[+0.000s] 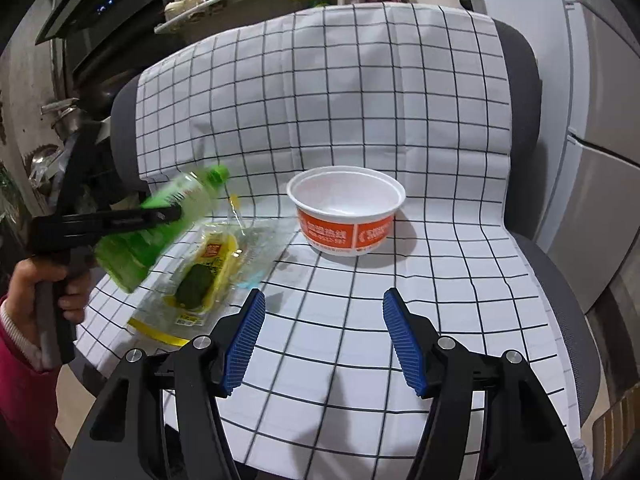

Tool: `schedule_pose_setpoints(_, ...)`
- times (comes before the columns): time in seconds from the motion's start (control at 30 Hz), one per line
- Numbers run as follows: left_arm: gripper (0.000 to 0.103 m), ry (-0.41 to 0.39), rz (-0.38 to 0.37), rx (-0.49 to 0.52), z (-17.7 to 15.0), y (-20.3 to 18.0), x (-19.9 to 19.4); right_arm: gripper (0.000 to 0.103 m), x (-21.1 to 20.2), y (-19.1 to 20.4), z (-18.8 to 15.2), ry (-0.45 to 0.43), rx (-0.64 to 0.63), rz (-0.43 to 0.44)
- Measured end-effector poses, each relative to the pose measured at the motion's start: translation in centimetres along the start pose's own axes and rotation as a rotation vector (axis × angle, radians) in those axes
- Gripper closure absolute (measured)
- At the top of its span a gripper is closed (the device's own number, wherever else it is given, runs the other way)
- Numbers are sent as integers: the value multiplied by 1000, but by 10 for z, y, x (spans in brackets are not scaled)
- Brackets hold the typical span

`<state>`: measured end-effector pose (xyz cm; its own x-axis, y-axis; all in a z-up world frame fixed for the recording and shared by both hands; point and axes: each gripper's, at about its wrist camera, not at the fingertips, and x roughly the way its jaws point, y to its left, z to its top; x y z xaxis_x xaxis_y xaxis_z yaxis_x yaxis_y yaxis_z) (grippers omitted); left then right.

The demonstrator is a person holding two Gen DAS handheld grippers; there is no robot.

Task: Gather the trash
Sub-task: 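Grasp the green tea bottle with the left tool and lift it, then grasp the green cucumber with the right tool while the left tool holds the bottle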

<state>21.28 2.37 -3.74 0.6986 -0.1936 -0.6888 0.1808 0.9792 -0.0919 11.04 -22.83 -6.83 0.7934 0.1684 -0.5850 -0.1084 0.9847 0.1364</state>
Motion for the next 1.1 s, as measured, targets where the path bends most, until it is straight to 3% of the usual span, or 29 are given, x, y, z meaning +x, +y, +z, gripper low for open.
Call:
schedule_pose_setpoints(0.2, 48, -83, 49, -98, -38, 30, -61, 41, 10, 46, 1, 1, -81, 55)
schedule_pose_setpoints(0.33, 48, -99, 76, -143, -68, 49, -73, 41, 28, 81, 1, 7, -143, 90)
schedule_pose_setpoints(0.57, 48, -107, 106, -181, -96, 65, -76, 61, 85, 136, -3, 73, -250, 90)
schedule_pose_setpoints(0.87, 48, -86, 101, -205, -108, 73, -65, 62, 144, 155, 1, 182, -248, -8)
schedule_pose_setpoints(1.1, 48, -85, 104, -206, -108, 70, -66, 67, 155, 155, -5, 215, -232, -50)
